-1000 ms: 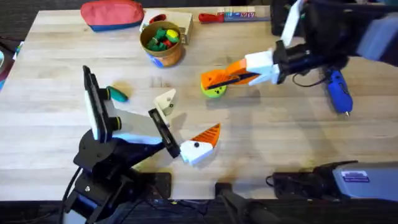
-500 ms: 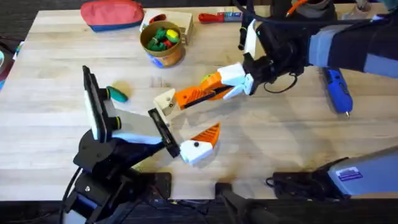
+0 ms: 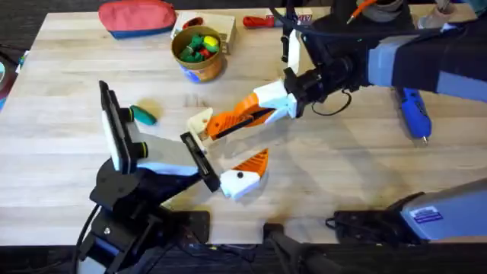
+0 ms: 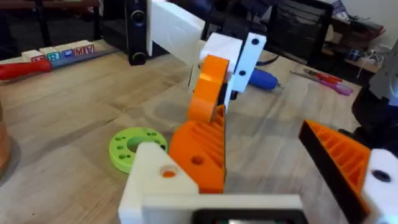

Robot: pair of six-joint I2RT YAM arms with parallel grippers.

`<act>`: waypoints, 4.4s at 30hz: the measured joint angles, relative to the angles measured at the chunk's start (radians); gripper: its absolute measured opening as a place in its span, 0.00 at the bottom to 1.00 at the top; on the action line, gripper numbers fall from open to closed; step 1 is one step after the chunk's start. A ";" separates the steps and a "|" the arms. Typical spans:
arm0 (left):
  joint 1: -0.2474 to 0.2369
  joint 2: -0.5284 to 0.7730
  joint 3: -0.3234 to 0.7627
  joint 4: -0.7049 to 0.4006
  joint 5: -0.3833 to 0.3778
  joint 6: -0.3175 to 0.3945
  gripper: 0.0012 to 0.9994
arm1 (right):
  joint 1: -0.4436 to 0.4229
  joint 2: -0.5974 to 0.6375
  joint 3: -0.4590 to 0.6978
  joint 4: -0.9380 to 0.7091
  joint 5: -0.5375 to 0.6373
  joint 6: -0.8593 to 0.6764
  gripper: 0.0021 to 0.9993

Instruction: Pick up the gripper from the table and insert it into the empty holder that is missing its gripper. Then pick up a screw, insert it into the mounting hole, and use the screwdriver to tighten it. Finally, clean up the table by picking up the vegetable and placing it into the bucket.

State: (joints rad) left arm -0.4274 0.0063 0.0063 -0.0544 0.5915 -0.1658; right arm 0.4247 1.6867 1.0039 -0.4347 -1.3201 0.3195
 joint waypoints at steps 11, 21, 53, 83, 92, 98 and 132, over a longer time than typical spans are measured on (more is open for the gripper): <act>0.000 0.000 0.000 0.000 -0.005 0.000 0.99 | 0.040 0.001 -0.001 0.224 0.064 0.188 0.00; 0.014 -0.001 0.000 -0.002 -0.047 -0.024 0.99 | 0.105 0.027 -0.001 0.368 0.143 0.315 0.00; 0.002 -0.001 0.000 0.000 0.011 -0.021 0.99 | 0.103 0.030 -0.001 0.360 0.076 0.251 0.99; 0.002 -0.001 0.000 0.000 0.015 -0.021 0.99 | 0.093 -0.084 0.289 -0.359 1.159 -0.327 0.61; 0.002 -0.001 0.000 0.000 0.015 -0.021 0.99 | 0.200 0.063 0.289 -0.362 1.260 -0.348 0.47; 0.002 -0.001 0.000 0.000 0.015 -0.021 0.99 | 0.203 0.086 0.289 -0.357 1.297 -0.351 0.31; 0.002 -0.001 0.000 0.000 0.015 -0.021 0.99 | 0.187 0.067 0.315 -0.416 1.320 -0.351 0.00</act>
State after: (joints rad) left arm -0.4252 0.0055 0.0063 -0.0547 0.6067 -0.1864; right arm 0.6119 1.7535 1.3186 -0.8511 -0.0002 -0.0314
